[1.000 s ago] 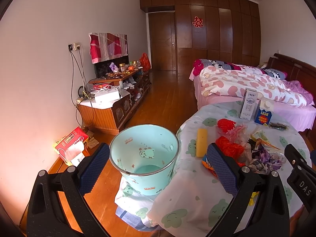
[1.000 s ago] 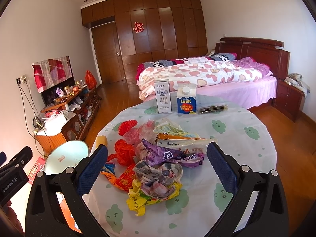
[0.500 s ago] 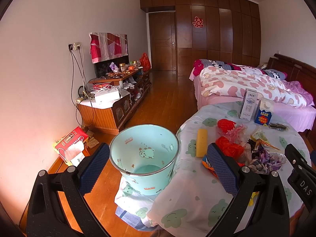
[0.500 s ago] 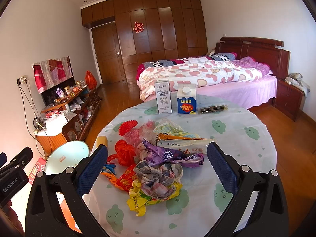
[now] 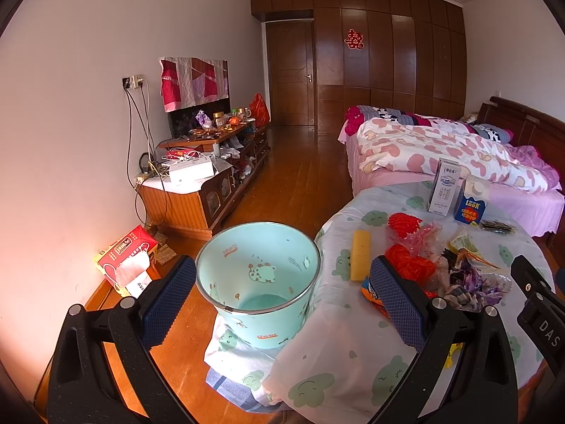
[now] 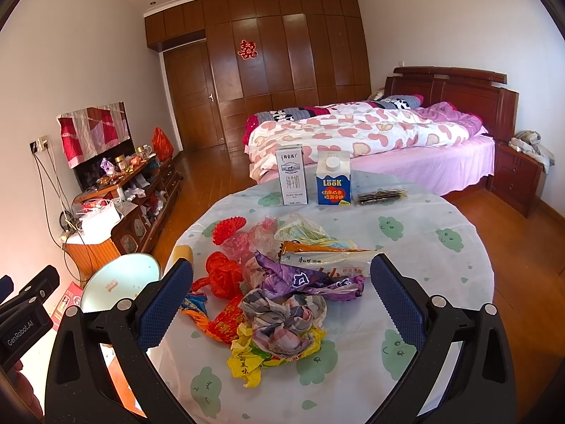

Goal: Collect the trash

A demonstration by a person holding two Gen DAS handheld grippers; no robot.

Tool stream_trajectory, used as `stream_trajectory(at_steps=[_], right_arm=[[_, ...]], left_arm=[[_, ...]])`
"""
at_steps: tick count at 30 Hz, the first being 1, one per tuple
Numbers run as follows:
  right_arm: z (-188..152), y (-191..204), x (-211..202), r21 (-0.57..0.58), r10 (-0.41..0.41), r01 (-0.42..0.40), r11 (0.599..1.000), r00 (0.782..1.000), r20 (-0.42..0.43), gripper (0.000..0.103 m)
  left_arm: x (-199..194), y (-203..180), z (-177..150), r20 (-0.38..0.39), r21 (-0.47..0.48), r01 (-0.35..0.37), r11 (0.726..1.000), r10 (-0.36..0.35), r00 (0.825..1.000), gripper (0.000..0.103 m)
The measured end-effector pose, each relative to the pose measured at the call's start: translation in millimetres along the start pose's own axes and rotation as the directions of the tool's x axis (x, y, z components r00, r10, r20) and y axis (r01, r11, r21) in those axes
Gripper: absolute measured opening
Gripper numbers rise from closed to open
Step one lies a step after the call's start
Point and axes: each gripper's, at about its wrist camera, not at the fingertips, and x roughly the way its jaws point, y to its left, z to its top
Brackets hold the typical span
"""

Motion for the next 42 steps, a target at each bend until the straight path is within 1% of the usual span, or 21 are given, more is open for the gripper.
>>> stream_trajectory(at_steps=[42], right_arm=[[4.6, -2.1, -2.5, 0.005, -0.004, 0.004, 1.000, 1.000, -0.002, 0.098]], left_arm=[[1.5, -2.2, -1.3, -0.005, 0.001, 0.002, 1.000, -0.002, 1.000, 0.097]])
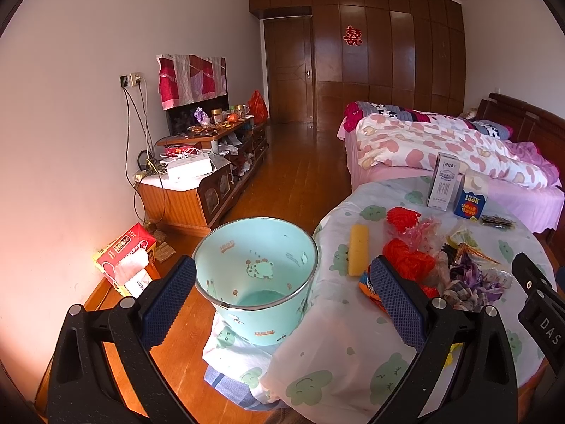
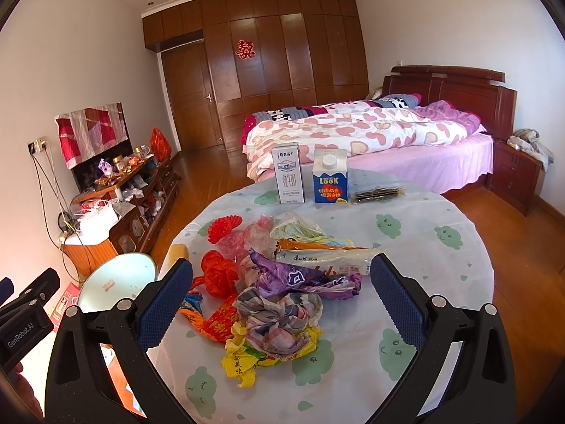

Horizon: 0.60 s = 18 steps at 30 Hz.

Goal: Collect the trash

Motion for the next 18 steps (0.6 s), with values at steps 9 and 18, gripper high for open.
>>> stream_trajectory(at_steps=[9, 18], right_arm=[[-4.1, -7.8, 6.7, 0.014, -0.014, 0.014, 1.000, 1.000, -0.005, 0.098], [-3.4, -18.0, 13.8, 0.021, -0.038, 0.038, 0.999, 0.999, 0.002, 0.098]], left_arm=[[4.2, -7.0, -10.1, -0.017, 0.005, -0.004, 1.000, 0.004, 1.000, 0.097], [9.6, -7.2, -9.5, -0.021, 0.008, 0.002, 1.000, -0.001, 1.000, 0.097]])
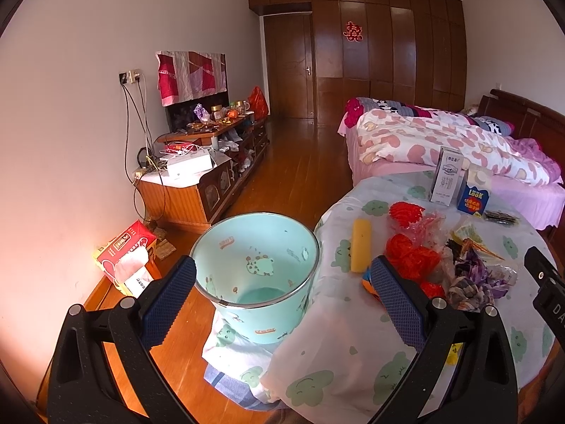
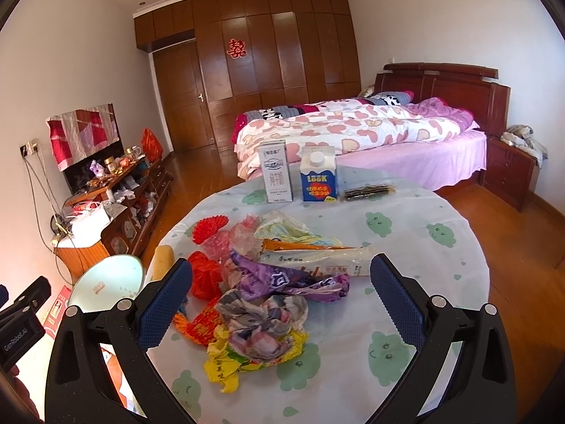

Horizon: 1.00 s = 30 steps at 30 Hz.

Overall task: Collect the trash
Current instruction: 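Grasp the purple wrapper with the right tool while the left tool grasps the yellow sponge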

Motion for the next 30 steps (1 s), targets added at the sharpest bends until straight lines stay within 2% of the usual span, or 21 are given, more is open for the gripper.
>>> stream_trajectory(at_steps=[4, 9, 11, 12, 19, 23, 25, 30], right_arm=[[-1.8, -16.7, 9.8, -0.005, -0.036, 0.036, 0.999, 0.999, 0.005, 0.098], [-9.9, -45.6, 30.9, 0.005, -0.084, 0.084, 0.996, 0.996, -0.038, 0.096], [-13.1, -55.7, 39.5, 0.013, -0.081, 0.082, 0.997, 0.995, -0.060, 0.083], [-14.4, -58.2, 43.8, 0.011, -0.079, 0.080, 0.997, 0.994, -0.073, 0.081], [-18.6, -71.8, 68.9, -0.016, -0.081, 0.080, 0.997, 0.990, -0.111, 0.078], [-16.6, -81.1, 93.9, -0.003, -0.064, 0.065, 0.998, 0.981, -0.182, 0.078], [-16.9, -87.3, 99.1, 0.052, -0.022, 0.034, 0.998, 0.977, -0.211, 0.078], [-13.5, -65.6, 81.9, 0.069, 0.121, -0.109, 0.992, 0.974, -0.192, 0.078]], left_arm=[[12.9, 3.6, -1.1, -0.032, -0.013, 0.013, 1.000, -0.014, 0.999, 0.097], [30.7, 0.4, -8.2, -0.076, -0.015, 0.063, 0.998, -0.064, 0.995, 0.097], [37.4, -3.8, -12.5, -0.079, 0.005, 0.066, 0.998, -0.065, 0.995, 0.097], [42.0, -5.7, -14.9, -0.086, 0.016, 0.069, 0.998, -0.067, 0.994, 0.097], [68.4, -8.7, -26.6, -0.107, 0.031, 0.091, 0.995, -0.087, 0.990, 0.097], [88.3, -10.6, -28.4, -0.132, 0.034, 0.099, 0.995, -0.093, 0.987, 0.097], [96.7, -12.3, -27.6, -0.150, 0.028, 0.103, 0.994, -0.098, 0.984, 0.097], [110.2, -18.5, -22.1, -0.150, 0.041, 0.103, 0.994, -0.096, 0.984, 0.097]])
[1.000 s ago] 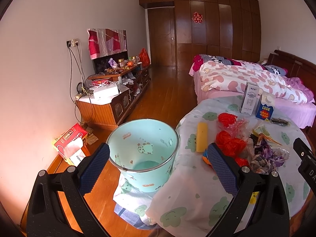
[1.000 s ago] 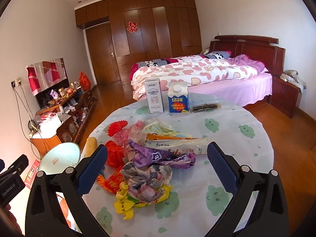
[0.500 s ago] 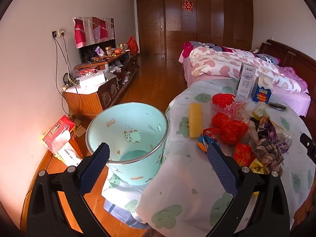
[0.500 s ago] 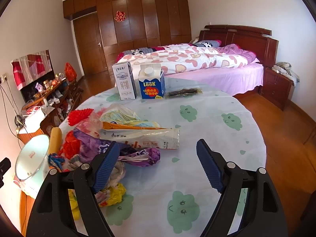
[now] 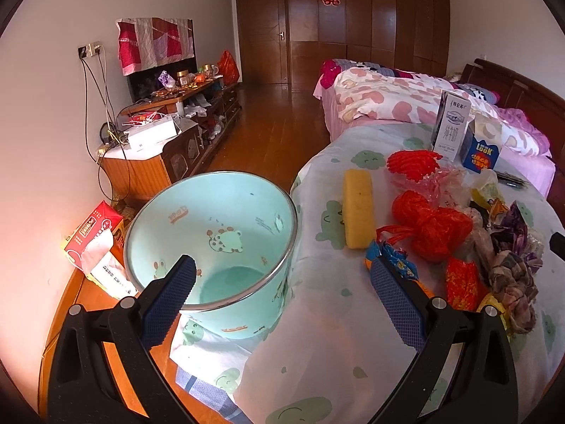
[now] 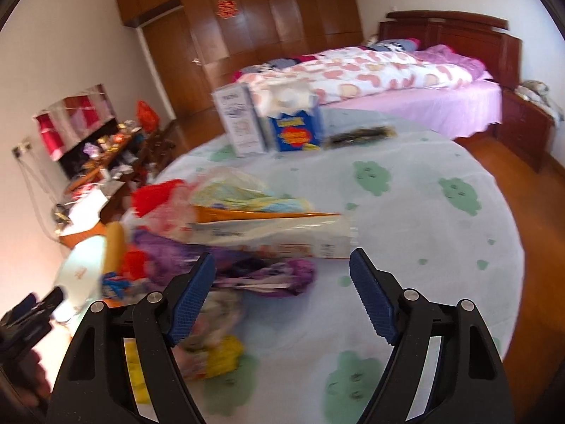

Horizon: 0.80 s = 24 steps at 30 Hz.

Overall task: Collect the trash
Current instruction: 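Grasp the purple wrapper with the right tool while the left tool grasps the yellow sponge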

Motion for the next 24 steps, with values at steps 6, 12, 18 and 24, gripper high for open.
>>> stream_trajectory(at_steps=[6, 12, 18, 24], right_arm=[[3.0, 42.7, 22.7, -0.090, 0.062, -0.070, 0.994, 0.994, -0.086, 0.078], [-4.9, 45.7, 54.5, -0.044, 0.104, -0.115, 0.992, 0.973, -0.204, 0.048], [2.8, 34.7, 50.0, -0.036, 0.126, -0.134, 0.990, 0.980, -0.156, 0.023], [21.1, 20.3, 25.5, 0.001, 0.175, -0.175, 0.985, 0.984, -0.030, 0.022]], left_arm=[[3.3, -0.5, 4.5, -0.002, -0.007, 0.003, 1.000, -0.003, 1.000, 0.097], [9.0, -9.2, 14.4, 0.002, 0.019, 0.025, 1.000, -0.025, 1.000, 0.097], [32.8, -24.2, 31.9, -0.014, 0.024, 0.049, 0.998, -0.049, 0.999, 0.097], [61.7, -37.2, 39.8, -0.071, -0.006, 0.084, 0.996, -0.084, 0.994, 0.088]])
